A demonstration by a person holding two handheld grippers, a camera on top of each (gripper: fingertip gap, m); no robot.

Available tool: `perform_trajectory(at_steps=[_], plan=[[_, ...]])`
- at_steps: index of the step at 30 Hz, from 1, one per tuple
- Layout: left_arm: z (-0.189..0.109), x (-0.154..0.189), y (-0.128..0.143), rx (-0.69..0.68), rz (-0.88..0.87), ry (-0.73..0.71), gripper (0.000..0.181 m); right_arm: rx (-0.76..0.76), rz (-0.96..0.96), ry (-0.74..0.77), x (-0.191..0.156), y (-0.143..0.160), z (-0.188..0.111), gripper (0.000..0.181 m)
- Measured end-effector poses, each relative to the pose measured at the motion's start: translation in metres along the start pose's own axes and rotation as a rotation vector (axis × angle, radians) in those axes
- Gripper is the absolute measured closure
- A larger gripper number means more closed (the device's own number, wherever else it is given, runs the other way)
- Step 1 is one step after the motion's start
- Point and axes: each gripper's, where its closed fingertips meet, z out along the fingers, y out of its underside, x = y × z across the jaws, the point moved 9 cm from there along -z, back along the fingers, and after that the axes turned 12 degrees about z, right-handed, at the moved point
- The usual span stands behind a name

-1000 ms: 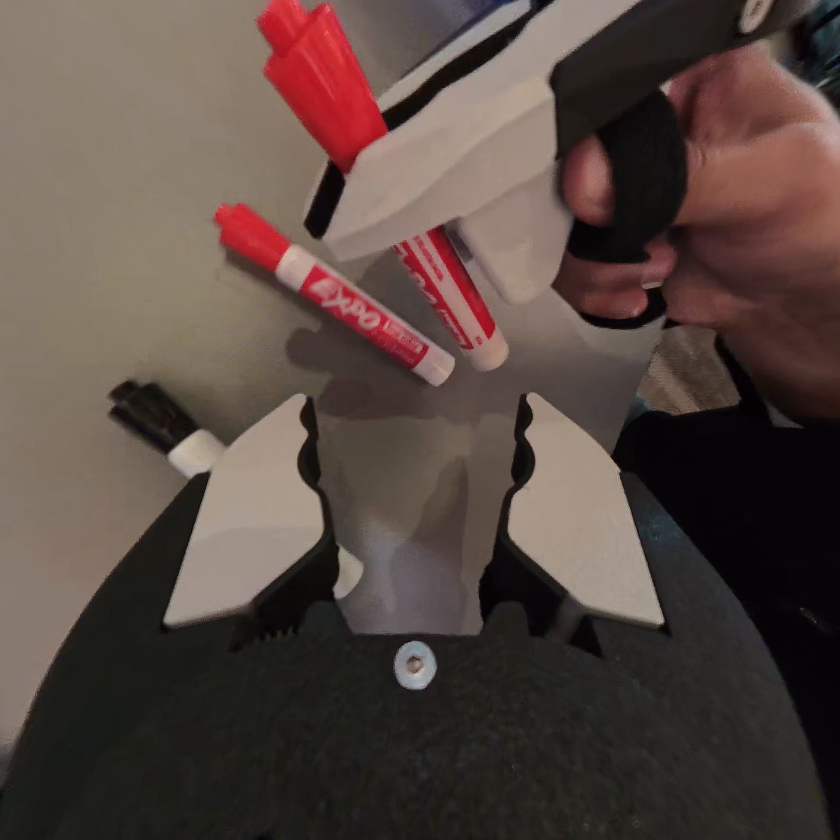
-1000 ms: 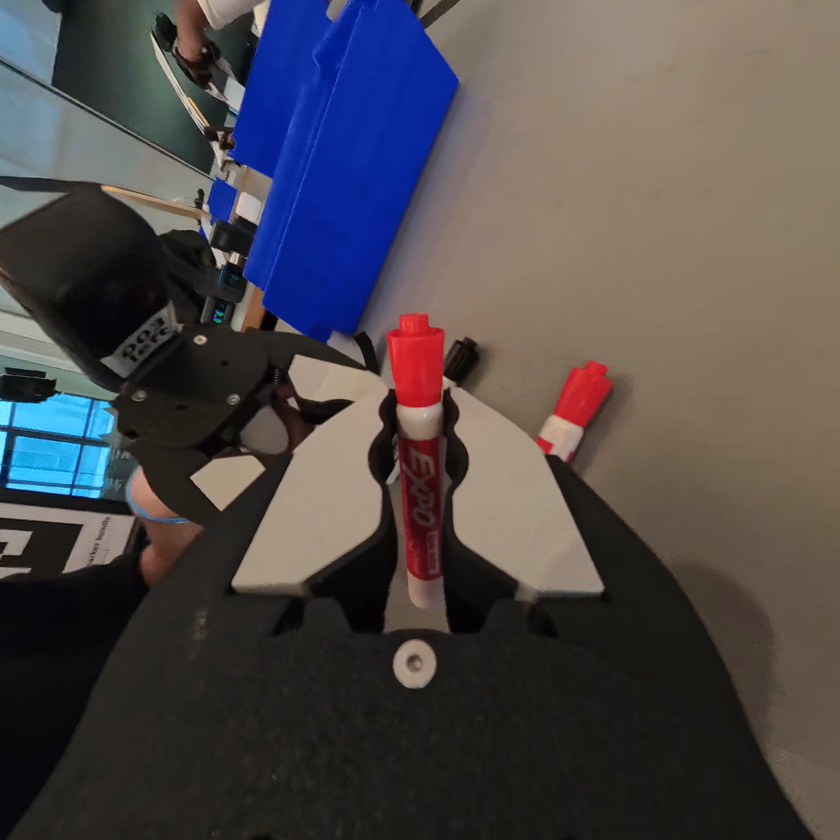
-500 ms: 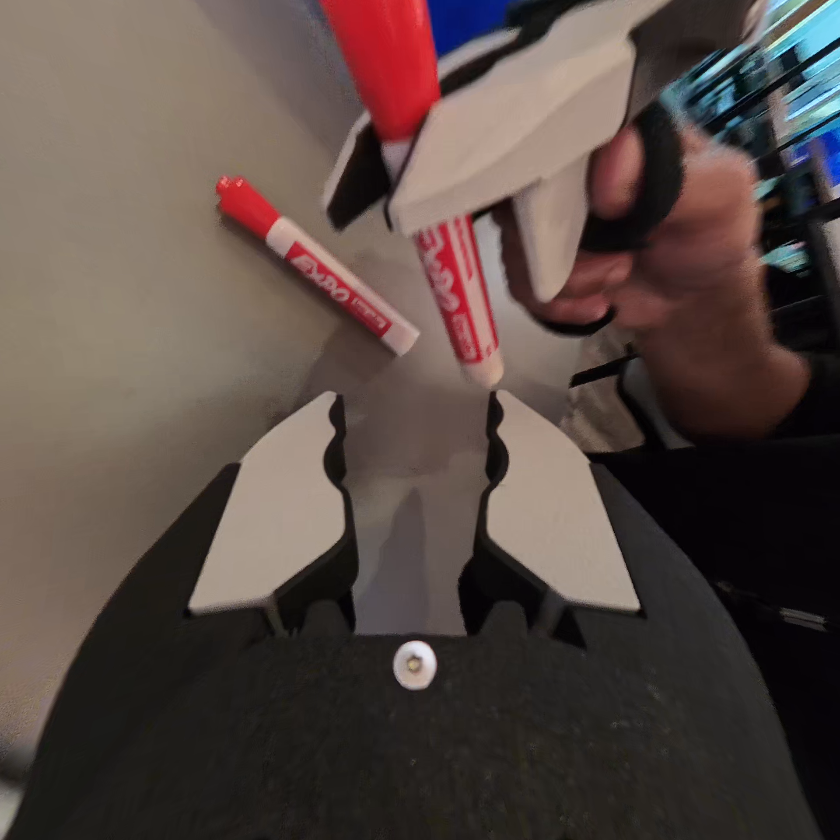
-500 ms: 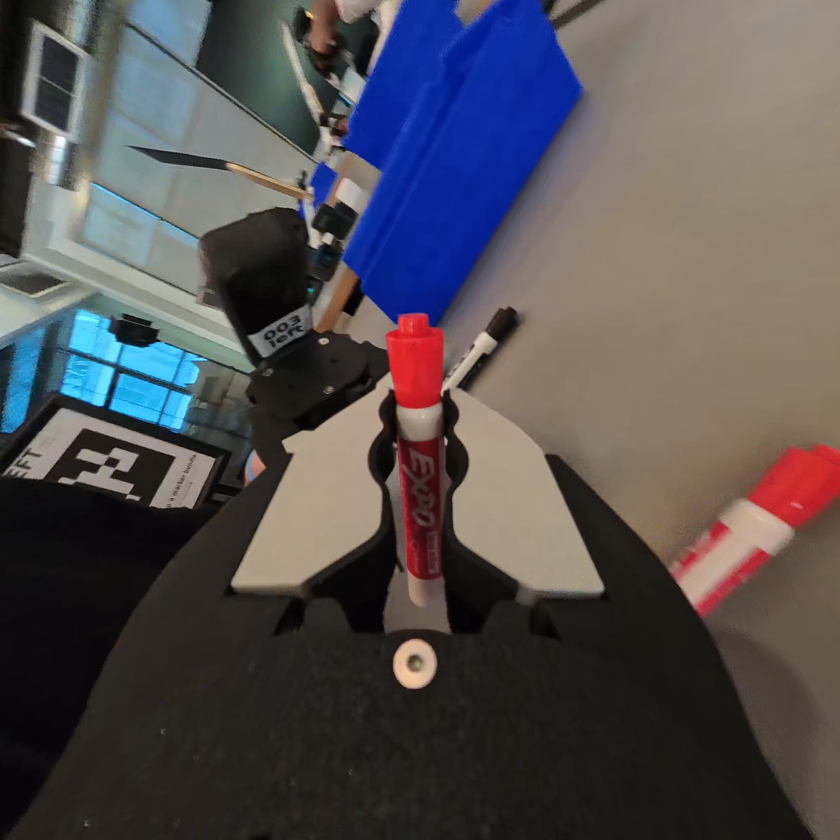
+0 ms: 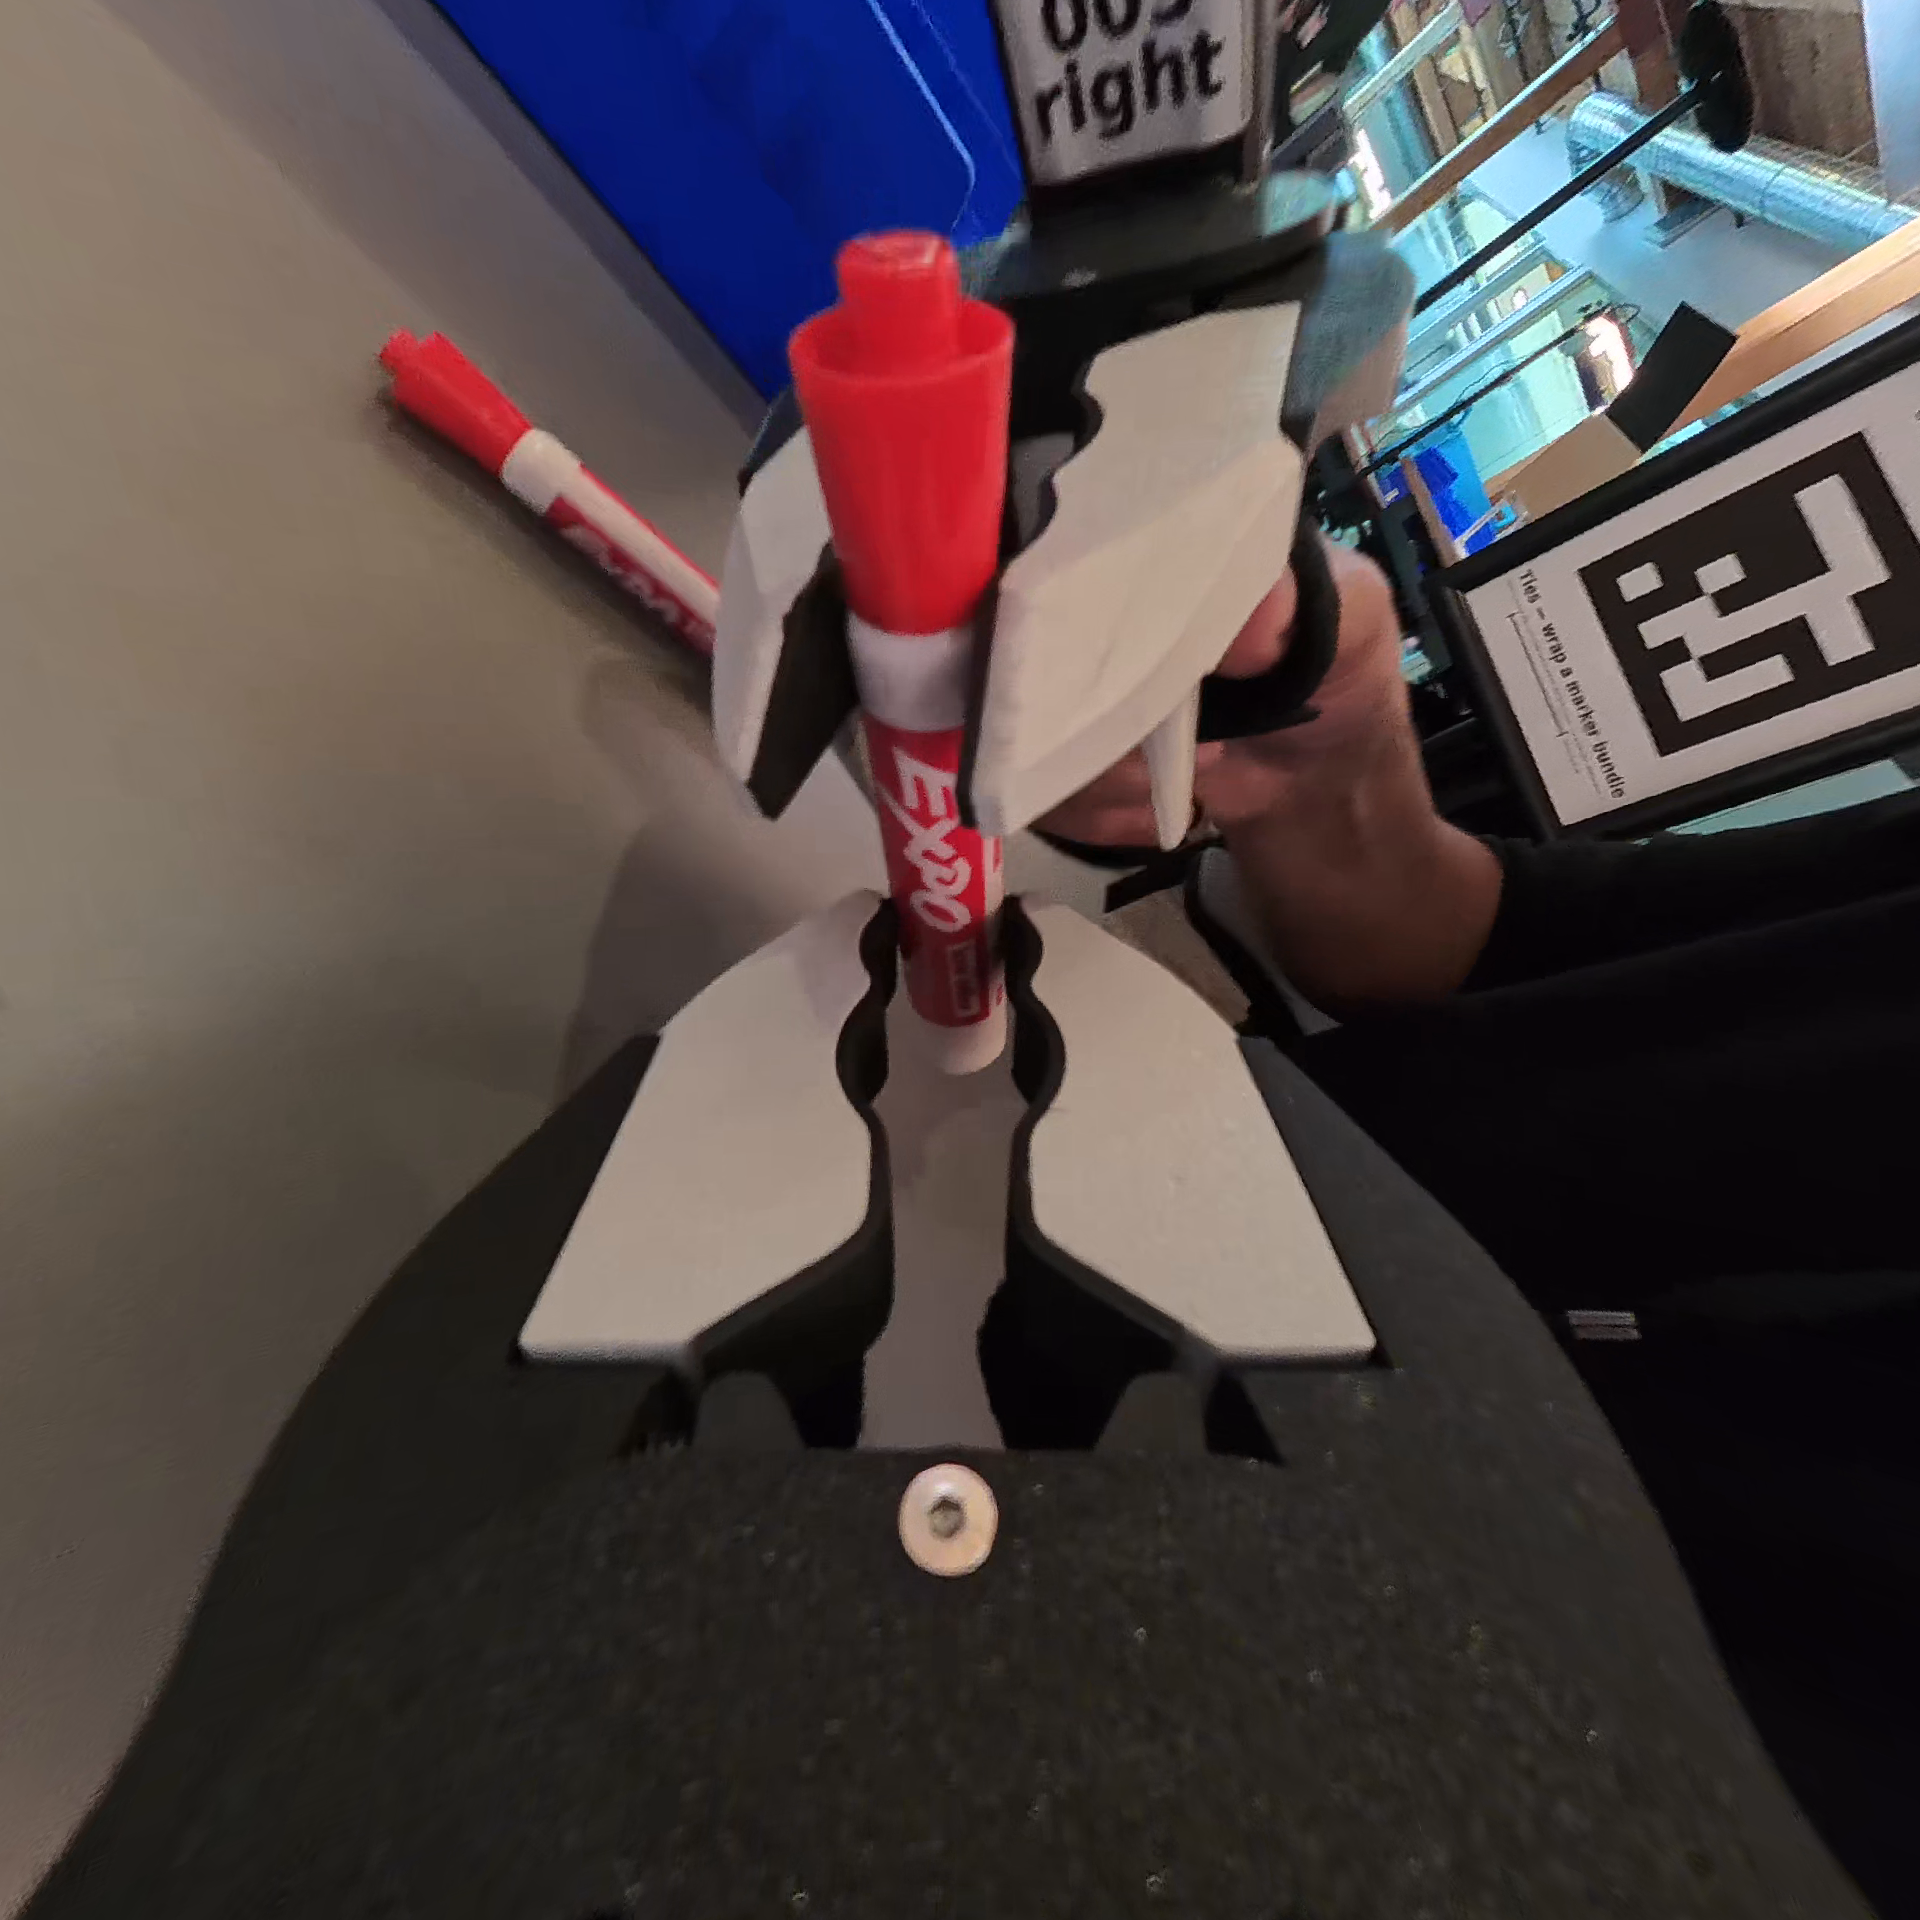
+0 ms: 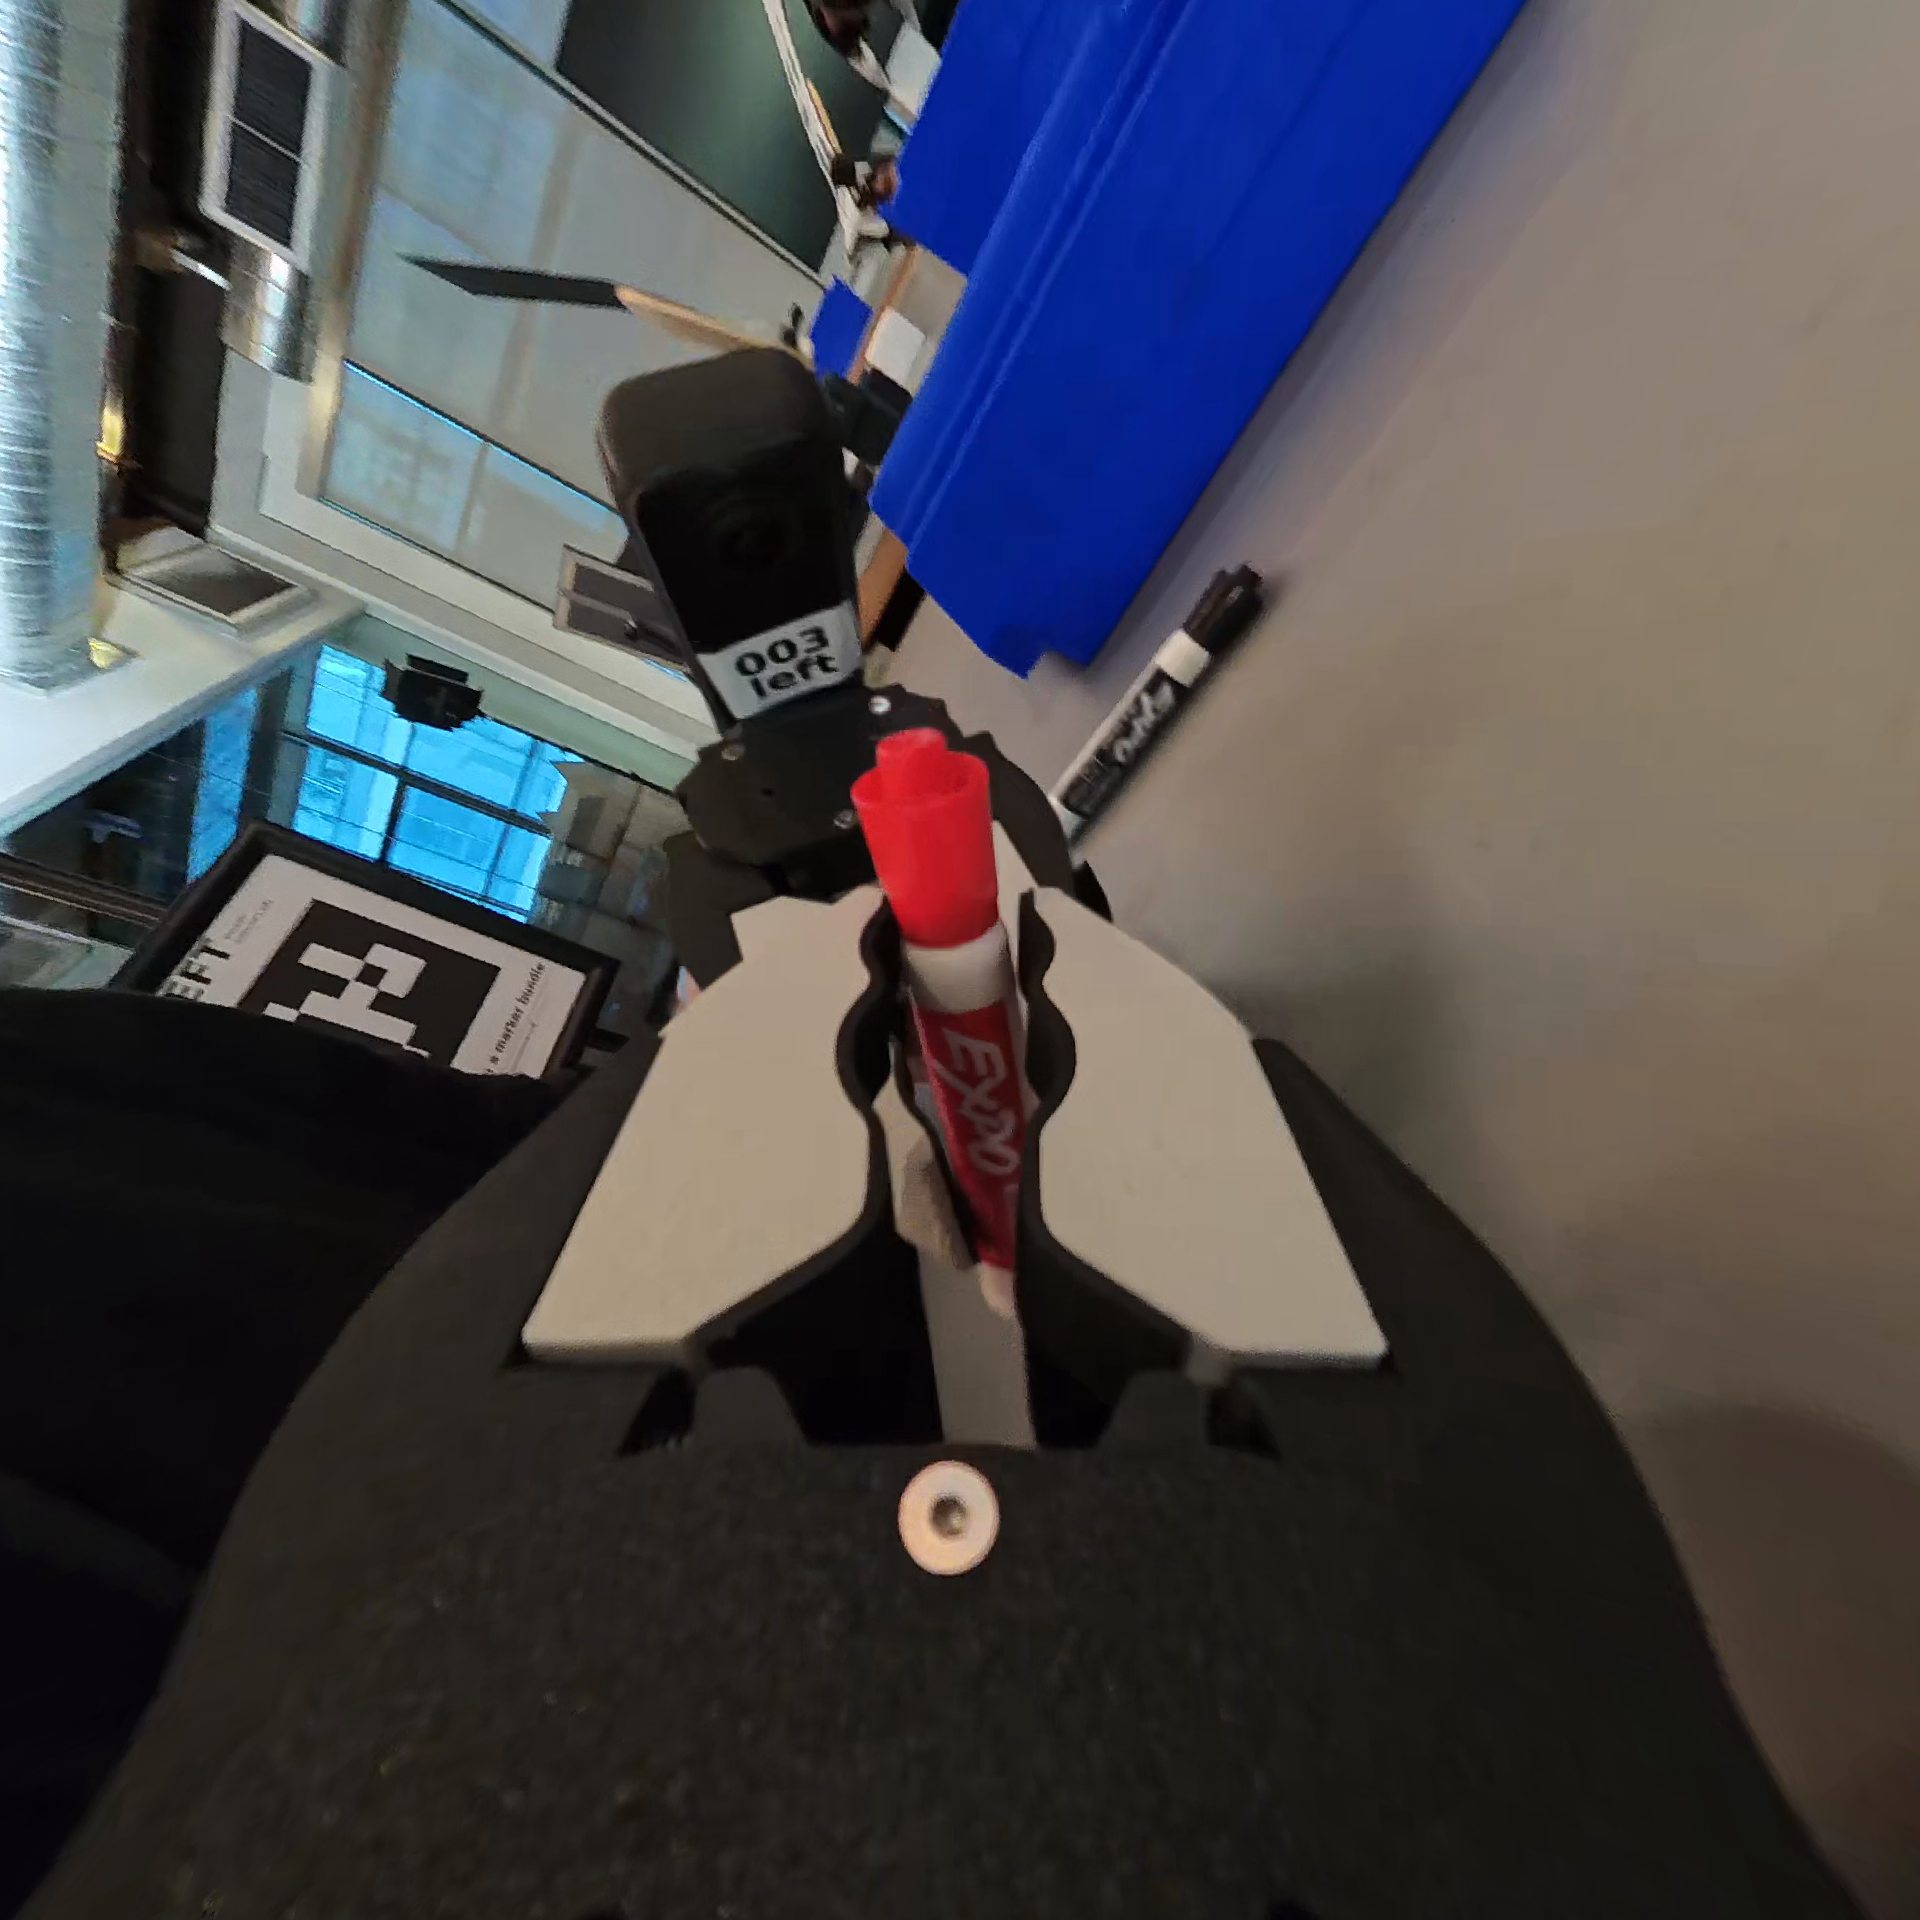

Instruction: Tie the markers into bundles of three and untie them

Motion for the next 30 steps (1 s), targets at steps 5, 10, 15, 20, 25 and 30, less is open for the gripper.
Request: perform_trajectory(at_steps=[5, 10, 15, 20, 25, 30], plan=[[-0.001, 0.0, 0.004, 0.004, 0.03, 0.0, 0.163, 0.034, -0.095, 0.169, -0.007, -0.01, -0.032, 0.144], [-0.005, -0.004, 0.005, 0.067, 0.011, 0.015, 0.163, 0.2, -0.192, 0.542, -0.017, -0.023, -0.094, 0.139], [-0.005, -0.005, 0.004, 0.156, -0.023, 0.069, 0.163, 0.077, -0.131, 1.188, 0.019, -0.012, -0.119, 0.135], [0.001, -0.003, 0.009, 0.17, -0.039, 0.124, 0.163, -0.022, -0.037, 1.315, 0.059, -0.002, -0.111, 0.14], [0.0, -0.005, 0.01, 0.173, -0.057, 0.121, 0.163, -0.029, -0.053, 1.268, 0.059, 0.0, -0.101, 0.162], [-0.001, -0.012, 0.008, 0.206, -0.109, 0.115, 0.163, 0.133, -0.084, 0.494, 0.011, -0.002, -0.053, 0.162]])
